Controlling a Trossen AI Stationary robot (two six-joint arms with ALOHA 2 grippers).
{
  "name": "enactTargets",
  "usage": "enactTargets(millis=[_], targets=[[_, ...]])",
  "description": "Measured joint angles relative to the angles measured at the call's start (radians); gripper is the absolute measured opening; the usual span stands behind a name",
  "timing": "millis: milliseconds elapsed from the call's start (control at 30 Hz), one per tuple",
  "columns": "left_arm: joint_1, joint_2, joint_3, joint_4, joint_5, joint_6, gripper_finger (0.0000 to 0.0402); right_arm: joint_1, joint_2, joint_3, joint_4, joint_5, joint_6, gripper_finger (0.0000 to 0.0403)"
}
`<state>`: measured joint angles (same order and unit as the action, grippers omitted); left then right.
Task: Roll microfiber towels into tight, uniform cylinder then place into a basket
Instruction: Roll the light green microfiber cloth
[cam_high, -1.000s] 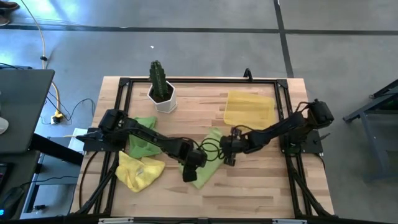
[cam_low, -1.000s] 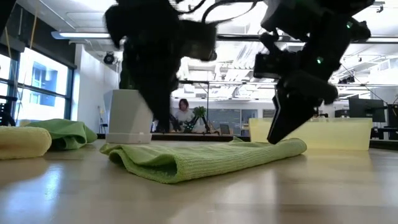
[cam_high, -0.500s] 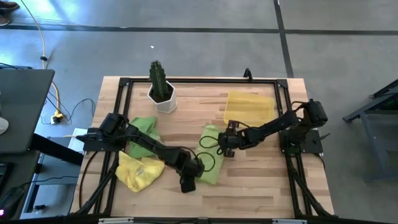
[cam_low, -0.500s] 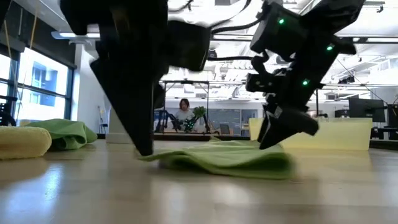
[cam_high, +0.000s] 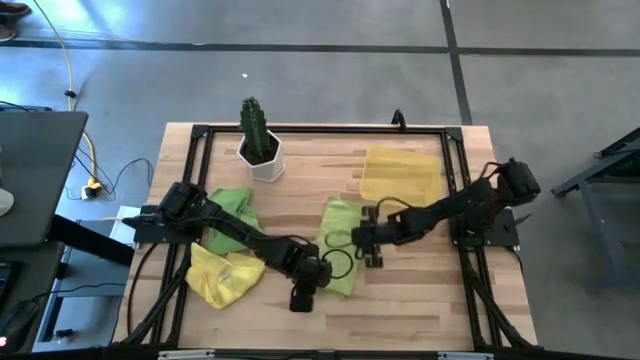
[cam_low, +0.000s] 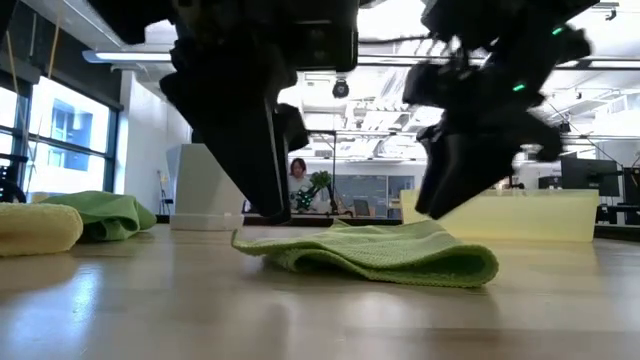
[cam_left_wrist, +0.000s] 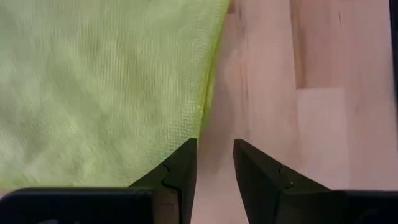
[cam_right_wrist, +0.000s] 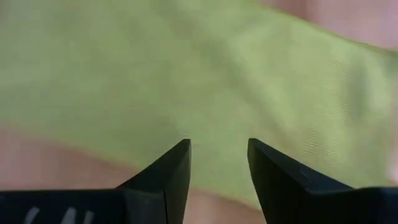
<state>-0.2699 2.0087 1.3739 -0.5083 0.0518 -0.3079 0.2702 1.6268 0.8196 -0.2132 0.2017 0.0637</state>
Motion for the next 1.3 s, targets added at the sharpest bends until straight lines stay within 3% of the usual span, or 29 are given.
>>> enactTargets(millis=[200, 367, 600, 800, 1000, 1167, 1300], targets=[[-0.007, 0.0, -0.002, -0.025, -0.174, 0.199, 0.0094, 0.133, 0.008, 0.0, 0.024, -0.011, -0.162, 0.0153], [0.001, 0.0, -0.019, -0.019, -0.26, 0.233, 0.0094, 0.173, 0.012, 0.0, 0.115, 0.029, -0.173, 0.0153], [0.016, 0.0, -0.095, 0.054, -0.265, 0.082, 0.0094, 0.137, 0.036, 0.0, 0.13, 0.122, 0.025, 0.0153], [-0.003, -0.006, -0.149, 0.121, -0.256, -0.048, 0.0094, 0.074, 0.112, 0.0, 0.129, 0.133, 0.093, 0.0153], [-0.053, -0.001, -0.152, 0.217, -0.184, -0.164, 0.0094, 0.001, 0.172, 0.006, 0.19, 0.137, -0.006, 0.0153], [-0.079, 0.001, -0.152, 0.299, -0.197, -0.18, 0.0094, -0.048, 0.194, 0.004, 0.274, 0.132, -0.131, 0.0153], [-0.08, 0.001, -0.142, 0.288, -0.211, -0.179, 0.0094, -0.045, 0.131, -0.002, 0.189, 0.138, -0.169, 0.0153]])
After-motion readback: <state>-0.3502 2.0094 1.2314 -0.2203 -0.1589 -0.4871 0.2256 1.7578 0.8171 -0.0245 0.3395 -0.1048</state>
